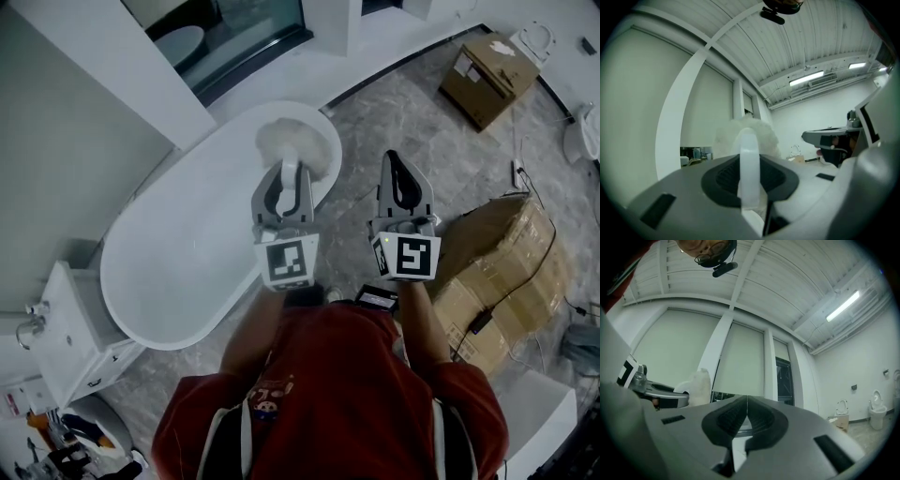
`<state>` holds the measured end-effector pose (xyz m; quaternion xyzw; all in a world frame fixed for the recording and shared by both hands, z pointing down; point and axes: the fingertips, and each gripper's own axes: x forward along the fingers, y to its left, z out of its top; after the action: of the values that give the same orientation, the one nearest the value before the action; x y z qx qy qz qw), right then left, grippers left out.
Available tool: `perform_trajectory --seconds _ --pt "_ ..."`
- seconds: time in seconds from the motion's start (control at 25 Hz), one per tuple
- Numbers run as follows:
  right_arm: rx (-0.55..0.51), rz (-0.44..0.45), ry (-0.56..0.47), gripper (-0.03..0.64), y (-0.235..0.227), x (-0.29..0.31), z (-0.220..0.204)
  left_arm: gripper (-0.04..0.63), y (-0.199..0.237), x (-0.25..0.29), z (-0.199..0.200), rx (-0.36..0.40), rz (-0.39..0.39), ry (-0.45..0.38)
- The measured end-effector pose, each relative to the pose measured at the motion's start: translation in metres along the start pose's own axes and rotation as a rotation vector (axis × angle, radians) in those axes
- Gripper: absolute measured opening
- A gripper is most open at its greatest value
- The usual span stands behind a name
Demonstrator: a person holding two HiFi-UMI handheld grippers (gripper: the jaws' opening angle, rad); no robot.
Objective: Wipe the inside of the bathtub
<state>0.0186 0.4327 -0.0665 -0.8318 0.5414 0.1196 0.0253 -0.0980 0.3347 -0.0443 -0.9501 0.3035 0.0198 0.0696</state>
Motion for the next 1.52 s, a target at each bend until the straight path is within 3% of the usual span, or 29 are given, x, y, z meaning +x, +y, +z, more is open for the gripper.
perform_trajectory --seconds 0.52,1.0,1.52 --pt "-0.029 0.045 0.005 0.012 -0.015 0.093 -0.031 0.094 0.026 0.09 -0.029 -0.031 0.03 0.002" --pt "-0.037 0.175 -0.003 0.012 0.019 0.236 -0.048 0.094 0.121 0.179 -0.049 -0.028 0.139 0.027" --pt "-0.064 0.317 -0.002 0.012 0.084 0.341 -0.073 0.094 0.221 0.217 -0.084 -0.035 0.267 0.064"
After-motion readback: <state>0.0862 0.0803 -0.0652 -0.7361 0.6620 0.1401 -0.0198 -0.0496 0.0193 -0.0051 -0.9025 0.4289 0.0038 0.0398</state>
